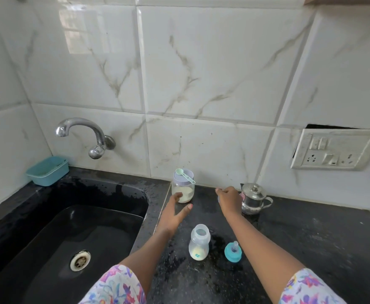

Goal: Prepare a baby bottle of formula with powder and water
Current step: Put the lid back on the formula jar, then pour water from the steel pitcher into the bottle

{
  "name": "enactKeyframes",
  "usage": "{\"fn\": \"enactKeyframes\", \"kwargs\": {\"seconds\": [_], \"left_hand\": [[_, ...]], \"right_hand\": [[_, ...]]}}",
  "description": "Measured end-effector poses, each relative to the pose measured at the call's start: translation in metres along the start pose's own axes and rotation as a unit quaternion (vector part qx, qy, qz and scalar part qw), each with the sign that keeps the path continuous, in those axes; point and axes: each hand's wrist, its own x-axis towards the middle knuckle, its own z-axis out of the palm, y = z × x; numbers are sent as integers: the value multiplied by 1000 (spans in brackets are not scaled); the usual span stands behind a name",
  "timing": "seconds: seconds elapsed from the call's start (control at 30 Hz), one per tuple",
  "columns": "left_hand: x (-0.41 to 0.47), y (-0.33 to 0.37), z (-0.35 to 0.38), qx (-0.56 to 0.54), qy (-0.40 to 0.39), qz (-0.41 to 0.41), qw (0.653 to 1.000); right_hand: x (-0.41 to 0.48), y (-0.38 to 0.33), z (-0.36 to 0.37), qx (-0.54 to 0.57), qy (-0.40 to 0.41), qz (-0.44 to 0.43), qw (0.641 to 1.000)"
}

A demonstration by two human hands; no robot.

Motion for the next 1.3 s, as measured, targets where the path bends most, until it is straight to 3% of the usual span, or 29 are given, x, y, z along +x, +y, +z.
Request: {"fn": "enactKeyframes", "kwargs": {"seconds": [0.2, 0.3, 0.5, 0.63, 0.87, 1.3], "left_hand": [[-34, -11, 9, 53, -88, 11, 995], [-40, -16, 12, 94, -135, 0, 986], [-42, -27, 21, 149, -179, -41, 972], [-41, -29, 26, 194, -188, -40, 962], [-44, -36, 33, 170, -164, -37, 971], [-31, 1, 33, 48, -19, -6, 999]], "right_hand": [[-3, 30, -35, -78, 150, 6, 986], [4, 44, -58, -49, 187, 41, 980], [33, 67, -85, -32, 114, 117, 986], [53, 76, -92, 44, 75, 129, 988], [81, 104, -92, 113, 45, 153, 981], [41, 11, -125, 115, -50, 24, 992]]}}
